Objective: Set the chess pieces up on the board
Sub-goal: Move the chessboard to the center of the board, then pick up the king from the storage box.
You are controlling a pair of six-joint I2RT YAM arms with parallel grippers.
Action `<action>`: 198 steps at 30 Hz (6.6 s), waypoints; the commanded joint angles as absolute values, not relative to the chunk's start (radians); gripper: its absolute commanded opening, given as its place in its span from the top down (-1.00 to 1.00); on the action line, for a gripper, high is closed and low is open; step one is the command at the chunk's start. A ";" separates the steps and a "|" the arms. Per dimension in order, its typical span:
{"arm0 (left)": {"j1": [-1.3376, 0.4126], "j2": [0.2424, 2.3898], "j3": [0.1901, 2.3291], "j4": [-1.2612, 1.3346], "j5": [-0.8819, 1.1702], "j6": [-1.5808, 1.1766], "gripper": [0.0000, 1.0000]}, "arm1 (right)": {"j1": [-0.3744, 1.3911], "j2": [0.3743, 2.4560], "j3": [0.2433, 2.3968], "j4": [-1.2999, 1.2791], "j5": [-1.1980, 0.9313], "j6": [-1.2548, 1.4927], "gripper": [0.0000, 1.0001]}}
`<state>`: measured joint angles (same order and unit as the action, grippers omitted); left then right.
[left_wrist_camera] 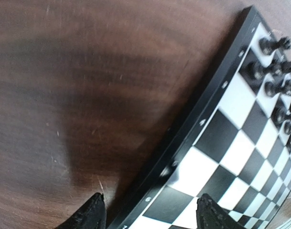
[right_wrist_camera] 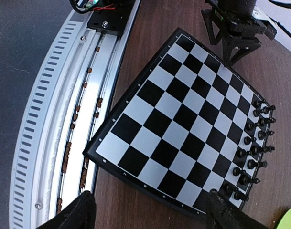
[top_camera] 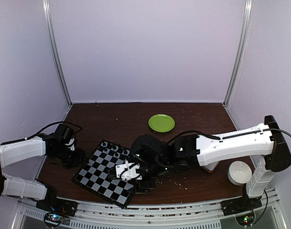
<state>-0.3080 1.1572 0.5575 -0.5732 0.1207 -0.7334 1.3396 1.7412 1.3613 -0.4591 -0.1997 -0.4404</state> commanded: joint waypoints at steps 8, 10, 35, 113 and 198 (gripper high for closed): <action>-0.311 1.163 0.469 -0.457 0.231 -0.752 -0.38 | 1.430 1.969 1.482 -0.465 -0.124 -0.367 -0.79; -0.311 1.142 0.456 -0.456 0.233 -0.755 -0.38 | 1.434 1.991 1.487 -0.456 -0.111 -0.358 -0.86; -0.450 1.084 0.380 -0.408 0.287 -0.802 -0.37 | 1.314 1.954 1.329 -0.507 0.170 -0.429 -1.00; -0.600 1.448 0.751 -0.421 0.222 -0.621 1.00 | 0.667 1.616 1.170 -0.624 -0.425 -0.405 0.17; -0.600 1.353 1.223 -0.249 0.247 -0.046 -0.27 | 0.360 1.723 1.168 -0.903 -0.215 -0.508 0.59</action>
